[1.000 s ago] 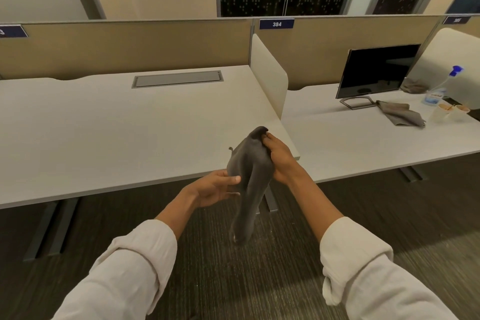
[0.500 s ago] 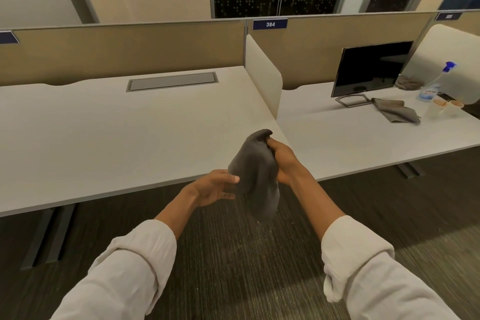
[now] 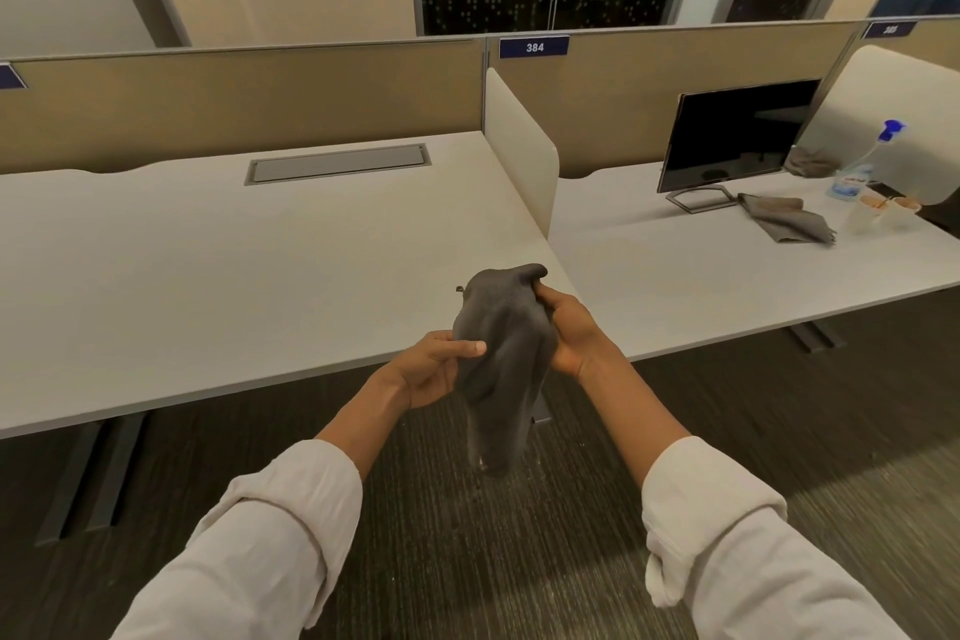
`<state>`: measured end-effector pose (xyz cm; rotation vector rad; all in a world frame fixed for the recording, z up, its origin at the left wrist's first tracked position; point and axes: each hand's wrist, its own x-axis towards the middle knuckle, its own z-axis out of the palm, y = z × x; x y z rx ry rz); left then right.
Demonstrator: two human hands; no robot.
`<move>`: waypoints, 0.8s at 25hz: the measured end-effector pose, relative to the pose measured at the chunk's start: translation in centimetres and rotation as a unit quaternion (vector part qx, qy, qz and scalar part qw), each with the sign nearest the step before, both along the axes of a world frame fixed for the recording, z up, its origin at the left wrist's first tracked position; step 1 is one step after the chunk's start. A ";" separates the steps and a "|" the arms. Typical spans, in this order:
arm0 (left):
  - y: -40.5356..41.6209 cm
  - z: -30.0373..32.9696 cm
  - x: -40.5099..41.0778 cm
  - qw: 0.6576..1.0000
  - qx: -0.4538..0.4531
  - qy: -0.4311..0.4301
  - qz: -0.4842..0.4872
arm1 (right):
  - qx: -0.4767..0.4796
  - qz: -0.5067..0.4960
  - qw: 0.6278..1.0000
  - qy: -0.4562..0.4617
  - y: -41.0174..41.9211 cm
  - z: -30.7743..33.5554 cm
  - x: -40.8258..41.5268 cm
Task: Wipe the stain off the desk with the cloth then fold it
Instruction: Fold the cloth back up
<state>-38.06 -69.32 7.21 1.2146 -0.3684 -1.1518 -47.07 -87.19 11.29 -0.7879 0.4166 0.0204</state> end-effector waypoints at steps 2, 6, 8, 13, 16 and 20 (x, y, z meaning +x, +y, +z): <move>0.0 -0.3 0.2 0.998 0.051 -0.038 0.026 | -0.038 -0.026 0.999 0.022 -0.5 -0.2 0.0; 0.6 -0.5 0.5 0.992 0.080 -0.093 -0.010 | -0.072 -0.095 0.987 0.106 -1.6 -1.8 0.3; 0.5 -0.5 0.3 0.993 0.074 -0.089 -0.009 | -0.080 -0.103 0.984 0.121 -2.3 -2.6 0.3; -0.4 0.4 0.3 0.997 0.009 -0.064 0.037 | -0.082 -0.051 0.989 0.111 -3.4 -5.5 -1.9; -0.8 0.6 0.8 0.996 0.006 -0.063 0.067 | -0.124 0.023 0.983 0.137 -1.5 -8.2 -3.5; 0.0 0.5 1.4 0.991 0.024 -0.078 0.109 | -0.135 0.009 0.984 0.114 0.6 -9.8 -3.1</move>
